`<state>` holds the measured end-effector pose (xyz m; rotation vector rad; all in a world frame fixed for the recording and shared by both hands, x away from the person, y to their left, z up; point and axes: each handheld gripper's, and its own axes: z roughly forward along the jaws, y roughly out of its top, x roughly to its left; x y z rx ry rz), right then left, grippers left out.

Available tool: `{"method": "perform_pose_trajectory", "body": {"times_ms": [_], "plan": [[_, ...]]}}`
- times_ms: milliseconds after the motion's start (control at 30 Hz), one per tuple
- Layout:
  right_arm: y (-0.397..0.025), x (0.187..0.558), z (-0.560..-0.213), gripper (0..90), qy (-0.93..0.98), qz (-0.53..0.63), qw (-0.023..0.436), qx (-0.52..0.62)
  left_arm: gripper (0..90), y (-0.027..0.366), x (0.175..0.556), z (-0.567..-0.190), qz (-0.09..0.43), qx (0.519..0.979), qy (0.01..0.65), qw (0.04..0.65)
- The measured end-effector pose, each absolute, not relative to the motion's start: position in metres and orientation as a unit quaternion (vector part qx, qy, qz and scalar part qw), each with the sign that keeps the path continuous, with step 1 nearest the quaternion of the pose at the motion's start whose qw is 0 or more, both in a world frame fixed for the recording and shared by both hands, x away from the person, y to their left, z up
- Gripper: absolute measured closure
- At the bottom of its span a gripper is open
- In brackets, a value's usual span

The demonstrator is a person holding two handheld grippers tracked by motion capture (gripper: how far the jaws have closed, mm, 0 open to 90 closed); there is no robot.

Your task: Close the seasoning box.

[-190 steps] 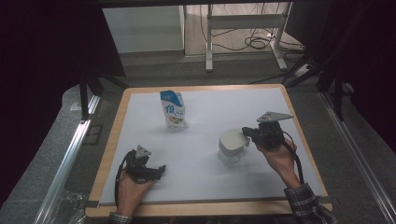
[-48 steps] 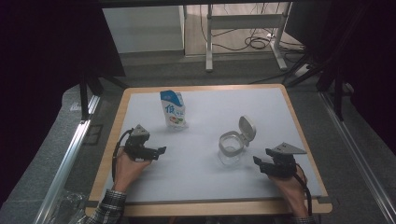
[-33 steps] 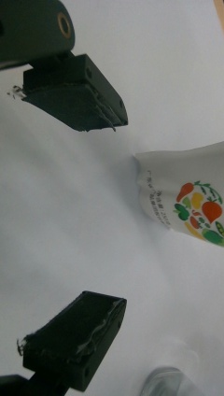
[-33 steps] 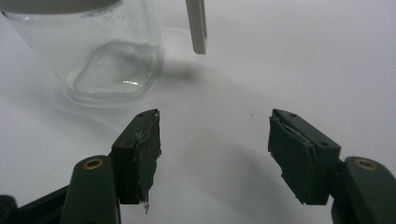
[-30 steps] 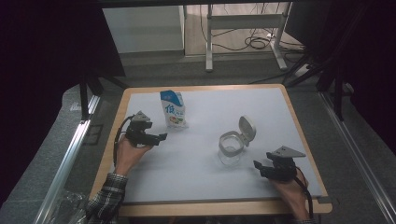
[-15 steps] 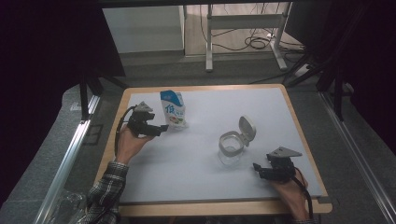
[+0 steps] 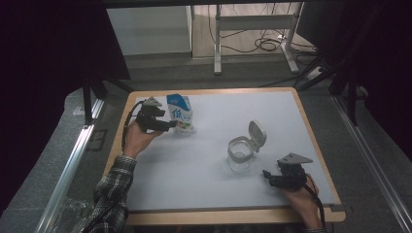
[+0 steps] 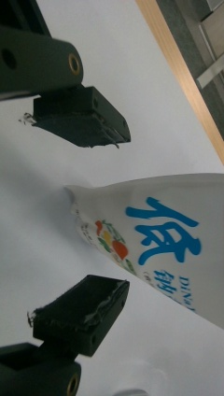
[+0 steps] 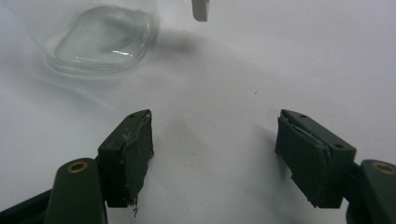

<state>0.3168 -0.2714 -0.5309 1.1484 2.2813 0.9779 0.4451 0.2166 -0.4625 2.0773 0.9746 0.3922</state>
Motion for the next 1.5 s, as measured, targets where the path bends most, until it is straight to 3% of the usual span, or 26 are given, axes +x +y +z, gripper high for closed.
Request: {"method": "perform_pose_trajectory", "body": {"times_ms": [700,1233,1300,1500], "plan": [[-0.271,0.317,-0.531,27.5,0.817,0.350,0.202,0.411,45.5,0.213,0.473,-0.448,0.143,0.828,0.351,0.413],[-0.271,0.317,-0.531,27.5,0.817,0.350,0.202,0.411,77.1,0.208,0.471,-0.441,0.155,0.844,0.318,0.404],[-0.271,0.317,-0.531,27.5,0.817,0.350,0.202,0.411,84.7,0.208,0.468,-0.441,0.158,0.845,0.313,0.404],[-0.271,0.317,-0.531,27.5,0.817,0.350,0.202,0.411,88.9,0.207,0.463,-0.440,0.156,0.841,0.312,0.413]]}}
